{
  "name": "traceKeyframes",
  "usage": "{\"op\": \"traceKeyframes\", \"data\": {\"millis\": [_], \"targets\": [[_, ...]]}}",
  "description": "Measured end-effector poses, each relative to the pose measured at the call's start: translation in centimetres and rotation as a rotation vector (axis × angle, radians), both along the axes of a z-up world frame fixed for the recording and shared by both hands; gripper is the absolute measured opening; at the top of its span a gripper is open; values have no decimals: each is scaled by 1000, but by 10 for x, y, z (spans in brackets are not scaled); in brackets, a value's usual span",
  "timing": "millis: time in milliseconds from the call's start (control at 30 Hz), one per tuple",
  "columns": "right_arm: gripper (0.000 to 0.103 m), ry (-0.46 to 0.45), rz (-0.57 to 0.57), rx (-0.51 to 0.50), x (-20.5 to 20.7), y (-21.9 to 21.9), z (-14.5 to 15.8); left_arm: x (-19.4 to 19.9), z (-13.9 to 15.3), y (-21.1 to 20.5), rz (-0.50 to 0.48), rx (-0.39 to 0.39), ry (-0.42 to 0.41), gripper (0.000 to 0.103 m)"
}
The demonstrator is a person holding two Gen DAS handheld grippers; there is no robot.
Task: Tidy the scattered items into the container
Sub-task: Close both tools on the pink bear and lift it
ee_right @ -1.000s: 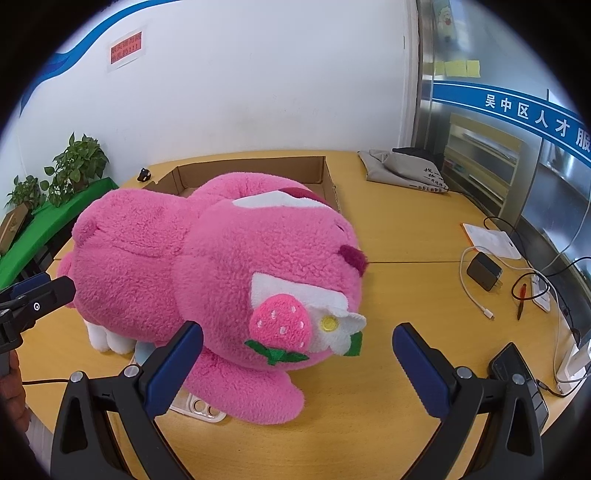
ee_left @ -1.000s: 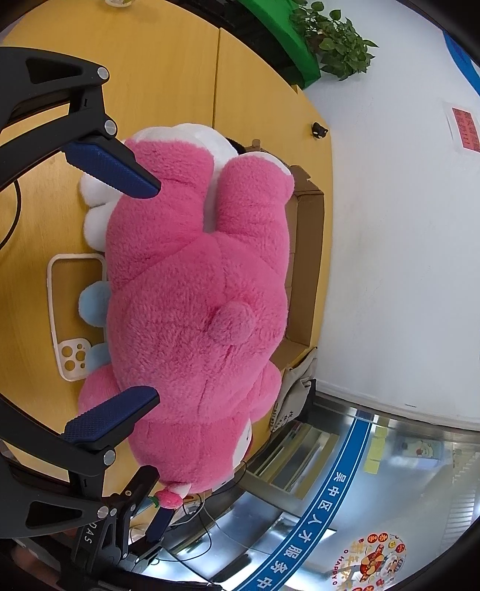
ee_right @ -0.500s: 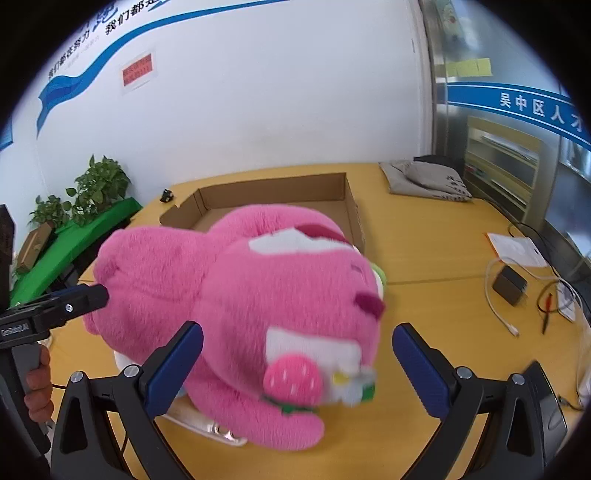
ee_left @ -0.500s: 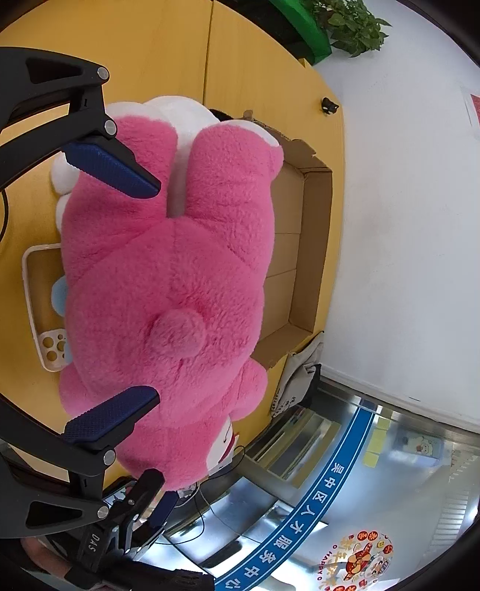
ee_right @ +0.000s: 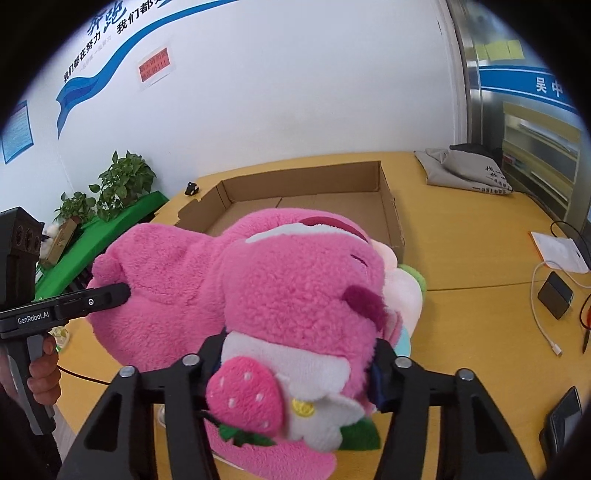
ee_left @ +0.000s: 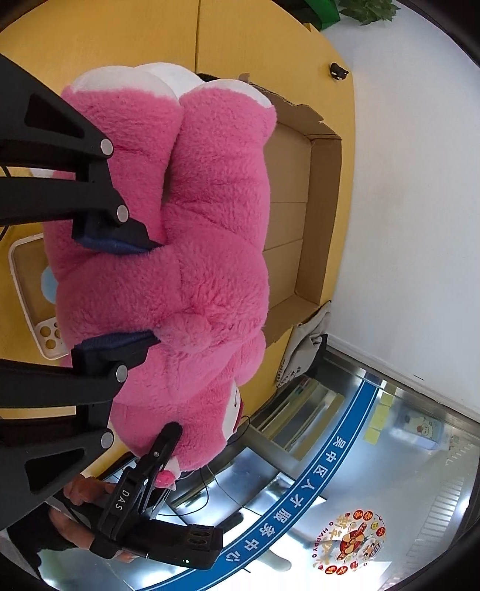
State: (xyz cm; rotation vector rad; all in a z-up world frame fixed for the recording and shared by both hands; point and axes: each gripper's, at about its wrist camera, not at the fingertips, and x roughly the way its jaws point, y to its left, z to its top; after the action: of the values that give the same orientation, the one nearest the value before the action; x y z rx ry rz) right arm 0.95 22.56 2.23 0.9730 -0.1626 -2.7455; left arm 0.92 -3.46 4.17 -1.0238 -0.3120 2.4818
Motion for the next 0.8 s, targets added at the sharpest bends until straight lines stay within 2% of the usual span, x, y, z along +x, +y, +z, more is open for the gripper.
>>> {"op": "traceKeyframes", "data": {"millis": [100,233,333,467,567,667,733,800], "targets": [[49,40,1,18,3,-7,17,0,18,-2,4,-14,34,32],[49,115,10,1,-8,-11,53,-17,66,-13,6,-1,133,32],[49,183,19,8,-37,-13,86,-59,97,-16,2,-32,168,32],[50,233,19,24,-105,-10,115,-144,117,-20,-19,-45,164,32],[50,227,8,27,-162,-5,122,-214,113,-22,-24,-31,121,32],[50,214,-12,50,-223,-2,114,-281,92,-19,-17,-27,60,32],[50,179,-24,58,-265,2,98,-324,68,-16,-14,-25,-4,32],[50,129,-36,64,-303,7,74,-368,32,-15,-8,-17,-102,32]]}}
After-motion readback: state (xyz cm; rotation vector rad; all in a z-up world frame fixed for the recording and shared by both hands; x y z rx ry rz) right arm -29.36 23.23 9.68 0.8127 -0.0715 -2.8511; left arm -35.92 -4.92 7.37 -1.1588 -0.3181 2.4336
